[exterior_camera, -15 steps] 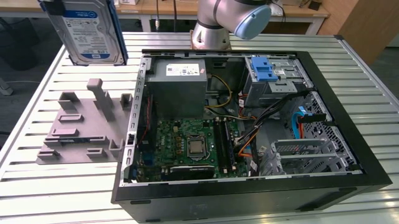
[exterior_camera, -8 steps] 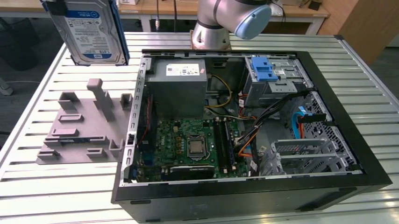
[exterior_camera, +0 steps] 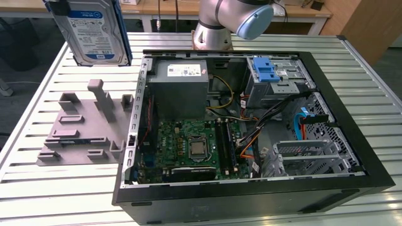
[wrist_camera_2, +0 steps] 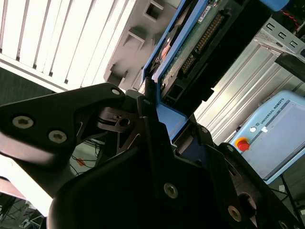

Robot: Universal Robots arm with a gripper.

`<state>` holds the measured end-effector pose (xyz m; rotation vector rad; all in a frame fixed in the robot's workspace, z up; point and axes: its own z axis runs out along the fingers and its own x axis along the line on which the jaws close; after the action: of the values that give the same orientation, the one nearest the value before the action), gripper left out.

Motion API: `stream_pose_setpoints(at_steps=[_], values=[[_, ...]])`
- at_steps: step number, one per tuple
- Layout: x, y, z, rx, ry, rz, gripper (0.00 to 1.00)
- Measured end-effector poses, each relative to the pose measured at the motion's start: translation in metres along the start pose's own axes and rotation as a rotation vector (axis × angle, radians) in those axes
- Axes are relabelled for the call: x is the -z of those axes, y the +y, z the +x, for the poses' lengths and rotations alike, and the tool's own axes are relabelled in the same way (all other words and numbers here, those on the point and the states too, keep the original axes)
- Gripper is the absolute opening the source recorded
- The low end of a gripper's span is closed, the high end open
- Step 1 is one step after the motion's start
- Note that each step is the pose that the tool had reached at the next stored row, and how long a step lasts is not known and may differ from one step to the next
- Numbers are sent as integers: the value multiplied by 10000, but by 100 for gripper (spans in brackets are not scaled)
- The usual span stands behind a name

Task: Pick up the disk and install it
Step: 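Pick up the disk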

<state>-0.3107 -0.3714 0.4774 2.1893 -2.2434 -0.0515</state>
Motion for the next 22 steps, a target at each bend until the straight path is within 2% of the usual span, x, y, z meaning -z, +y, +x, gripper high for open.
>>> stream_pose_setpoints(at_steps=[22], values=[[1,-87,-2,0,-1,0,36]])
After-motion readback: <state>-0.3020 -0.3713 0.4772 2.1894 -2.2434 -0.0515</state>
